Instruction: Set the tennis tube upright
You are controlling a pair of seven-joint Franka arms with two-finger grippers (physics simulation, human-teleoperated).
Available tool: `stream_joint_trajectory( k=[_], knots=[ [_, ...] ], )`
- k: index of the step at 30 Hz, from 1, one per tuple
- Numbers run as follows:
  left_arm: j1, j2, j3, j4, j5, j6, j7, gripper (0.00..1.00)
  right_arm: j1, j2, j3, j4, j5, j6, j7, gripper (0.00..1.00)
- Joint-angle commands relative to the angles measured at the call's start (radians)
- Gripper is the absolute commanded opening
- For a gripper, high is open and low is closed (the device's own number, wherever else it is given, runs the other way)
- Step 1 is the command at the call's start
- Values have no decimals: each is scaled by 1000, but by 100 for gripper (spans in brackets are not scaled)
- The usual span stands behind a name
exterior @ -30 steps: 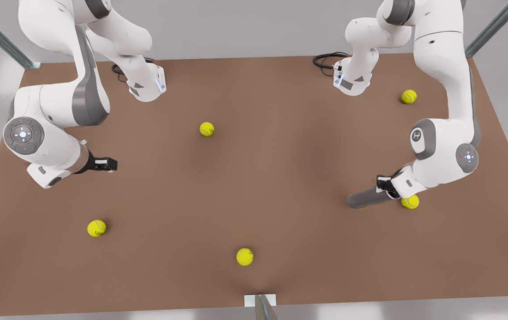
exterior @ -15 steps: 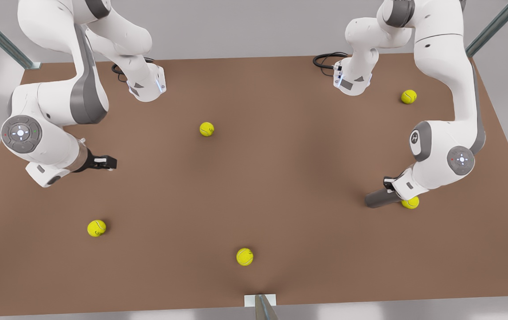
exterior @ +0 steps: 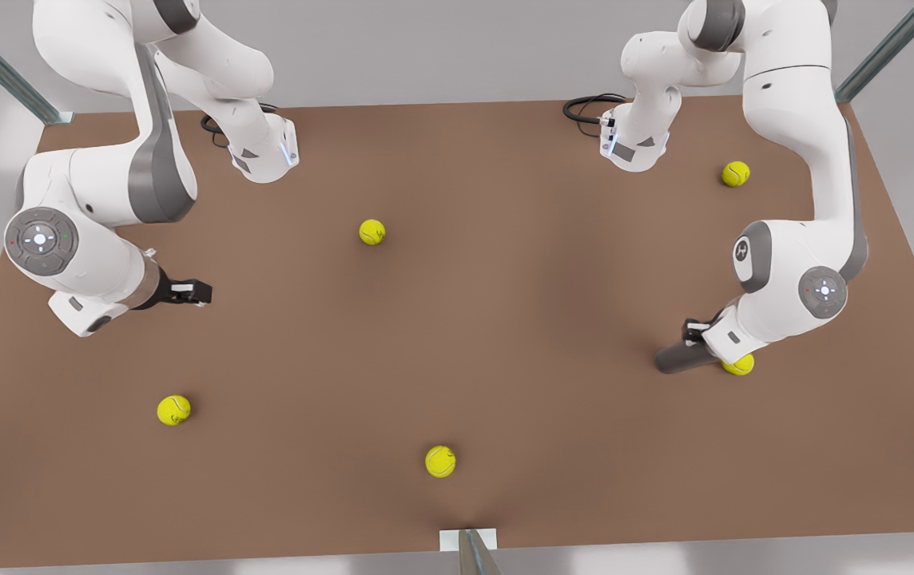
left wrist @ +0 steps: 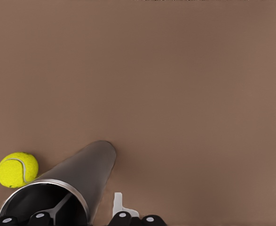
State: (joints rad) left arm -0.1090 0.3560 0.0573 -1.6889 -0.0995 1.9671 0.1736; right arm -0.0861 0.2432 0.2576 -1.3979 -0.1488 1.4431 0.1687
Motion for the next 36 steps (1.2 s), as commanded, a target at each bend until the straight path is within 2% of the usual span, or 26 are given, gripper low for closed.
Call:
stream_joint_trajectory(
  k=[1, 23, 28, 31, 33, 36],
  knots=[
    [0, 0, -1, 0, 70, 1, -3, 100, 0, 1, 0, 0, 0, 0, 0, 100],
    [-8, -11, -1, 38, 69, -10, -6, 100, 11, 1, 0, -1, -2, 0, 2, 100],
    [-8, -31, -1, 104, 67, -112, -8, 100, 13, 1, 0, -1, -2, -1, 5, 100],
    [2, -25, -1, 279, 101, -373, -8, 100, 6, 1, 0, -1, -3, -1, 3, 100],
    [14, -29, -2, 351, 139, -464, -8, 100, 3, 1, 0, -1, -3, -1, 3, 100],
    [38, -71, -54, 350, 215, -468, -9, 100, 9, 1, 0, -4, -2, 0, 3, 100]
  ],
)
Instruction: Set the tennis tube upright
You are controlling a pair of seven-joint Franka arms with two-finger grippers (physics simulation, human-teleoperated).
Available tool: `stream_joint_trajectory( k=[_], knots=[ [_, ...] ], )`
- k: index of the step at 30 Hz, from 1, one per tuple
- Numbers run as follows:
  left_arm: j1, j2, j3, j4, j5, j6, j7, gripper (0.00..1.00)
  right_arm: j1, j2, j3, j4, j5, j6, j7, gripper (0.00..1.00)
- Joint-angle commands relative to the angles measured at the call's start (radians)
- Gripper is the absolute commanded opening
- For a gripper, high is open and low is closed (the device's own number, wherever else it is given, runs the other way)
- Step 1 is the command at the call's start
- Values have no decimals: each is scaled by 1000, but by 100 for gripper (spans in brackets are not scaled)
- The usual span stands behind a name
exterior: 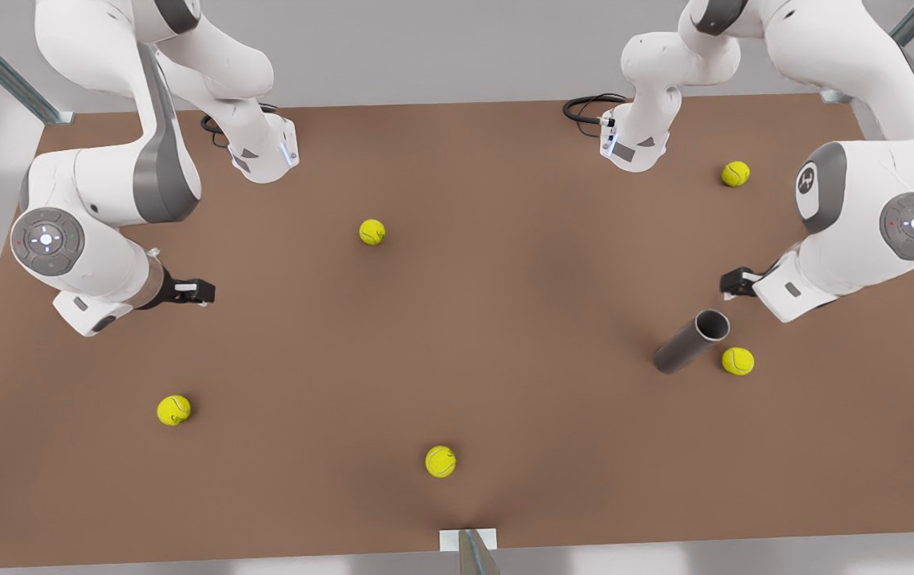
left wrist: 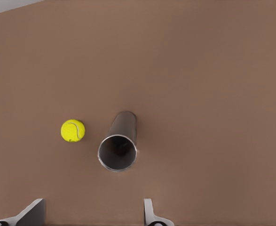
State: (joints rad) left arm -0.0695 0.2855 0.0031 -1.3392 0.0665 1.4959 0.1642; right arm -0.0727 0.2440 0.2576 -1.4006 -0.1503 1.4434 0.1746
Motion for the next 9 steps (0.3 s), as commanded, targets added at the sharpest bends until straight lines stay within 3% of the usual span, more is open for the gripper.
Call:
stream_joint_trajectory(
  k=[1, 9],
  knots=[
    [-1, 0, 0, 0, 49, 0, 0, 100, 1, 0, 0, 0, 0, -1, 0, 100],
    [4, -6, -2, -2, 49, 1, -12, 100, -27, 0, -1, 8, 67, 0, -26, 100]
  ],
)
